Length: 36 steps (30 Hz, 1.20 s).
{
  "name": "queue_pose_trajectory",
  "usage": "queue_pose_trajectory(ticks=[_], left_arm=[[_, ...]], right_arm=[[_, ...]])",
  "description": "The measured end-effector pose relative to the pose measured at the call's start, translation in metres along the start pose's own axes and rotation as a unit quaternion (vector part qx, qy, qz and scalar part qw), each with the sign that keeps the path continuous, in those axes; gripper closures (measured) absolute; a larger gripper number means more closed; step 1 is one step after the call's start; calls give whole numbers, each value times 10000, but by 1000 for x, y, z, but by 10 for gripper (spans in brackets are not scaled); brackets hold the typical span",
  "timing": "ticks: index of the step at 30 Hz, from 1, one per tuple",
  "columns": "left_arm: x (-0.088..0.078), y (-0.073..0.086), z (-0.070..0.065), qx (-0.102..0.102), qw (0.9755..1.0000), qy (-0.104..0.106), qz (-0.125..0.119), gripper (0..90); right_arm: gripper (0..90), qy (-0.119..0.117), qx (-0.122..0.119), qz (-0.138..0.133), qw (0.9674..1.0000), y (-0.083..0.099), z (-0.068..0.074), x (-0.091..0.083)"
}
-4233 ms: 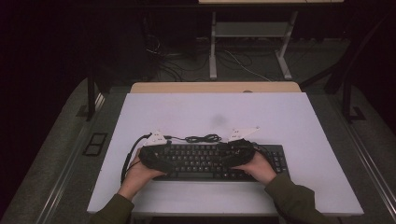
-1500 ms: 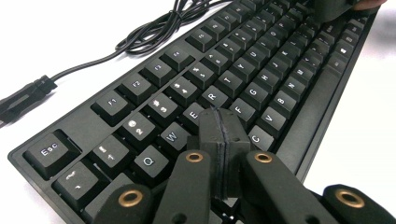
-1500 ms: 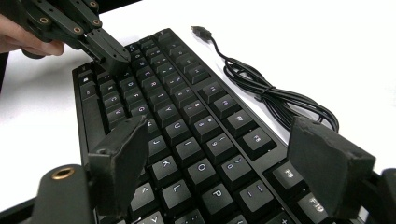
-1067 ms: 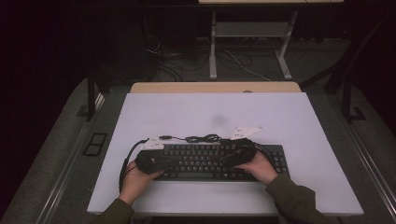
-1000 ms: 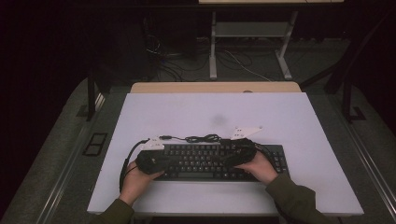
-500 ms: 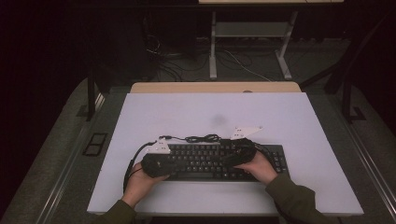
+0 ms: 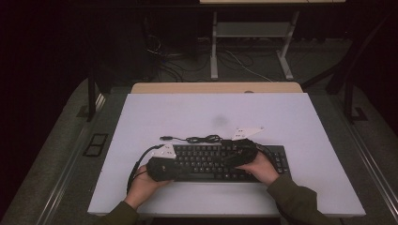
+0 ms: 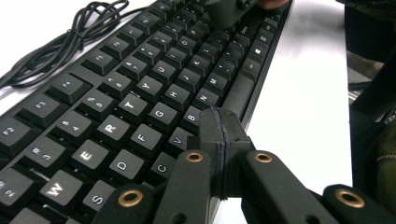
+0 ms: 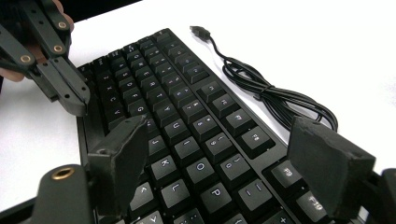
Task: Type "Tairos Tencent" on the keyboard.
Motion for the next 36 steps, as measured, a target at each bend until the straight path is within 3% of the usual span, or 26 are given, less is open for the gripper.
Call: queue_pose_trajectory(ticks=[16,29,36], left_arm=[[7,6,1,31,9997,17,226,893],[8,9,3,-59,9997,51,227,894],[7,7,2,42,9996,-36,260,894]], right_arm=[[204,9,-1,6,10000,0,0,0],[204,11,-5,11,10000,0,0,0],[204,13,-2,6,10000,0,0,0]])
Point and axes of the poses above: each handheld gripper's, and its own axes: x roughly forward along the jaws, y roughly out of its underside, z roughly to its left, the point moved 7 cm from there along x, roughly forward along the jaws, and after that the axes turned 2 degrees about x, right-handed, at the moved point
